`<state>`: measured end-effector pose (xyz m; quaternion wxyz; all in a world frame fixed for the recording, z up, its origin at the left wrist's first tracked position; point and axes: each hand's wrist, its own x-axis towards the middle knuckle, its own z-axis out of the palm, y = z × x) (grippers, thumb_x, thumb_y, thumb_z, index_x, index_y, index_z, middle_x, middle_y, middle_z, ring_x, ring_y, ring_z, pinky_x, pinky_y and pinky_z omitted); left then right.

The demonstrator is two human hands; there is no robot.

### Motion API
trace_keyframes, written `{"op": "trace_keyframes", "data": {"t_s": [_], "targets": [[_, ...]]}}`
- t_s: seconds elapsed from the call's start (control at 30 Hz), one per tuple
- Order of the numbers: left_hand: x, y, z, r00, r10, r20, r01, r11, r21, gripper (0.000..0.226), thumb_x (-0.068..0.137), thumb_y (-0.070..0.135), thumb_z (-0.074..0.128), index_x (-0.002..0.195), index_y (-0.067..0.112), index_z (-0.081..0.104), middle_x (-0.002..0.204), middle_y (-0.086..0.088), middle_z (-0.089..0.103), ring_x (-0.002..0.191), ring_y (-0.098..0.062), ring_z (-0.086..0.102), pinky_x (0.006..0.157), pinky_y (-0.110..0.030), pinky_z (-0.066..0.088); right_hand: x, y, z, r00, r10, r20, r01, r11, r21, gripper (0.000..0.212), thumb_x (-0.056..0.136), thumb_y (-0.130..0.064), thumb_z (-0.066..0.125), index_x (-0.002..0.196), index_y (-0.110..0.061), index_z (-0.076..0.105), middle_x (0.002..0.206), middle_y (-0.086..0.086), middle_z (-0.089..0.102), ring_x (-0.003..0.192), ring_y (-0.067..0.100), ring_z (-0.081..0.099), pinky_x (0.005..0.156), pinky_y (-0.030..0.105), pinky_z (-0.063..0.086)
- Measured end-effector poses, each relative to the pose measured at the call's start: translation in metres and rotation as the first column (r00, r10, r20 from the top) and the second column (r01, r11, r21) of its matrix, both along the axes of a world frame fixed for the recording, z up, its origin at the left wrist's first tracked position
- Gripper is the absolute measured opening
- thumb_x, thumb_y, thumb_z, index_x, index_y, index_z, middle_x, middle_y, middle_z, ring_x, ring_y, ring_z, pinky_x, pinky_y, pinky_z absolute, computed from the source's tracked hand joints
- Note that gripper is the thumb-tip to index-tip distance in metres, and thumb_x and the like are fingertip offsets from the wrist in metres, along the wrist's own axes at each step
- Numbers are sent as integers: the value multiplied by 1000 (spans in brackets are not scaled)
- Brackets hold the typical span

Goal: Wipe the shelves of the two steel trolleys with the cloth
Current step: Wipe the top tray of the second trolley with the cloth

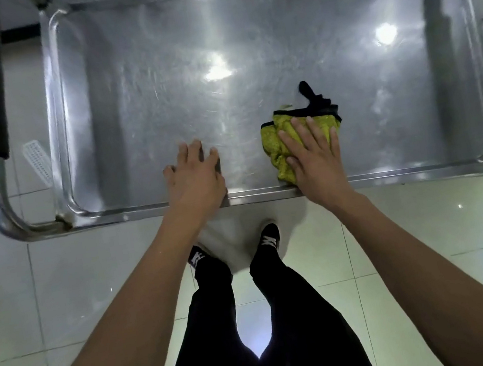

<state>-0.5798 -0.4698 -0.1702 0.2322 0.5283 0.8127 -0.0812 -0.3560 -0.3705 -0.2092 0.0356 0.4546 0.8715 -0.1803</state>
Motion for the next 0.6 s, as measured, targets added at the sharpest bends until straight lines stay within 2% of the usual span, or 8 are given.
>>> {"op": "trace_keyframes", "data": {"t_s": [0.17,0.27,0.33,0.47,0.6], "targets": [[7,10,2,999,-31,-40,30,999,-14,44,97,28,46,140,18,50,153,-11,31,142,-33,29,106,-58,34,15,-35,4,1000,15,-17,-15,1000,16,50,105,-27,44,154,-26,38,166,2,22,155,26,8,123,58,3],[-1,3,0,998,-60,0,60,998,2,46,99,29,45,143,22,42,158,-9,23,146,-32,20,109,-58,30,3,-43,5,1000,-10,-18,10,1000,29,49,105,-27,44,154,-25,39,166,2,22,155,27,8,122,59,4],[-10,-9,0,996,-76,39,74,996,52,44,99,28,45,142,22,43,159,-7,23,147,-31,19,110,-57,29,-8,-48,5,1000,-1,-12,2,999,42,49,105,-27,44,154,-24,39,166,3,22,155,28,9,122,60,5],[-34,-54,4,997,-13,75,1,985,170,33,96,27,48,127,20,58,147,-5,42,138,-28,34,108,-52,34,-38,-63,6,999,31,13,-32,998,60,50,105,-28,42,154,-23,39,166,5,22,155,30,9,121,62,5],[-62,-104,6,991,95,95,-115,965,236,24,96,26,53,117,23,63,138,-1,49,132,-25,41,108,-48,35,-81,-82,2,996,77,41,-80,994,73,51,105,-29,39,155,-23,36,167,7,19,155,31,7,121,62,3]]}}
